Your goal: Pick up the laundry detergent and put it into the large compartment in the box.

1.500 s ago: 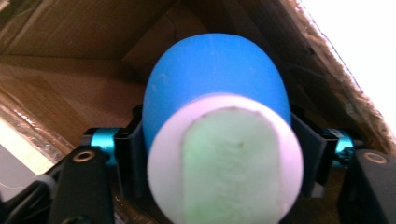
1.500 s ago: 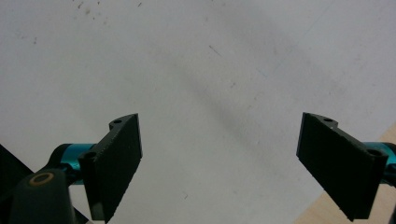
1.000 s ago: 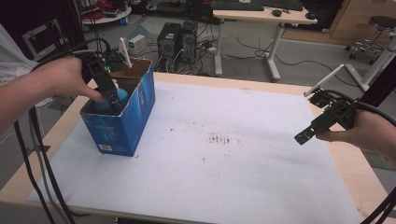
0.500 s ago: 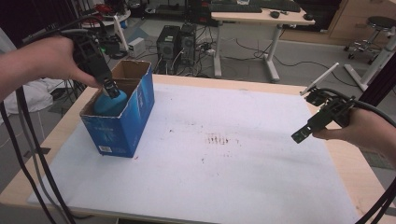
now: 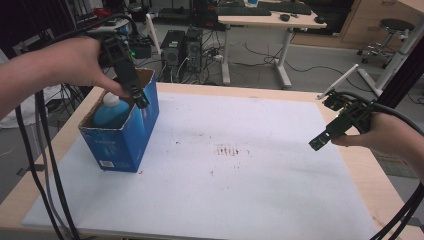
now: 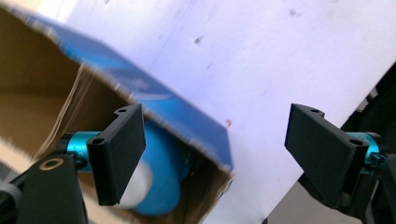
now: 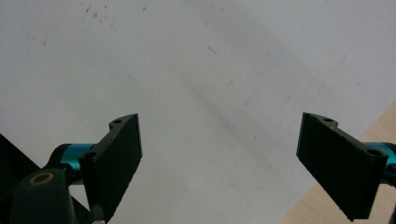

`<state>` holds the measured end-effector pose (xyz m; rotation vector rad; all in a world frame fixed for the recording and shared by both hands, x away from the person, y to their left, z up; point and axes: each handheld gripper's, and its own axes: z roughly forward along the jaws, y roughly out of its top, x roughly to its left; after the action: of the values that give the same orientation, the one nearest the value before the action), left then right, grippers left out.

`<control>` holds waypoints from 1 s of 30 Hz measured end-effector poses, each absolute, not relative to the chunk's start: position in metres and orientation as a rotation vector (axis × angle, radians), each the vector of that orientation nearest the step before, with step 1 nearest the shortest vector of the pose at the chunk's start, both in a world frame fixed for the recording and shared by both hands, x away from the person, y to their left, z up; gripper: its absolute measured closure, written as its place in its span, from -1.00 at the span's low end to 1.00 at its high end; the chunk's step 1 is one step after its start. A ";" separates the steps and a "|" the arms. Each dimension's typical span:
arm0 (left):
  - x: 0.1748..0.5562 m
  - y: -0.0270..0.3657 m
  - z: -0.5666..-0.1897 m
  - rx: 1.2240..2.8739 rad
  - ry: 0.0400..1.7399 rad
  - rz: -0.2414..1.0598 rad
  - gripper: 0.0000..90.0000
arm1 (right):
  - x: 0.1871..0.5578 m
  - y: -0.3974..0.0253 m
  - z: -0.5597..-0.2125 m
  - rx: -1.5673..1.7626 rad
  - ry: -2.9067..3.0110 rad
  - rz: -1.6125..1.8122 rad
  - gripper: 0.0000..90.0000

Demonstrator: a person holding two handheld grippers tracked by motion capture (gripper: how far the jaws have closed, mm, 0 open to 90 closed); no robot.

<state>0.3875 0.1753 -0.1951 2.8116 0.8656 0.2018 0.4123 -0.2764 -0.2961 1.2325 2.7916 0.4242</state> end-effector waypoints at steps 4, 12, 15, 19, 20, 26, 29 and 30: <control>0.388 0.155 -0.196 2.822 0.802 0.197 -0.55 | 0.410 -0.277 -0.293 1.226 2.786 0.429 -0.70; 0.388 0.125 -0.204 2.832 0.720 0.190 -0.55 | 0.409 -0.277 -0.286 1.221 2.775 0.428 -0.70; 0.387 0.117 -0.208 2.825 0.704 0.185 -0.55 | 0.408 -0.277 -0.284 1.219 2.773 0.432 -0.70; 0.385 0.106 -0.214 2.826 0.678 0.181 -0.55 | 0.408 -0.276 -0.283 1.212 2.775 0.435 -0.70; 0.385 0.104 -0.216 2.825 0.675 0.180 -0.55 | 0.408 -0.276 -0.283 1.208 2.777 0.437 -0.70; 0.383 0.093 -0.226 2.822 0.656 0.167 -0.55 | 0.406 -0.275 -0.281 1.200 2.780 0.440 -0.70; 0.383 0.088 -0.230 2.826 0.647 0.160 -0.55 | 0.406 -0.275 -0.280 1.196 2.776 0.444 -0.70; 0.383 0.087 -0.231 2.830 0.640 0.160 -0.55 | 0.406 -0.275 -0.280 1.199 2.775 0.443 -0.70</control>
<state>0.3833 0.0873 -0.2313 2.8296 0.6400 0.1600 0.4058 -0.2751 -0.2796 1.1988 2.7749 0.4428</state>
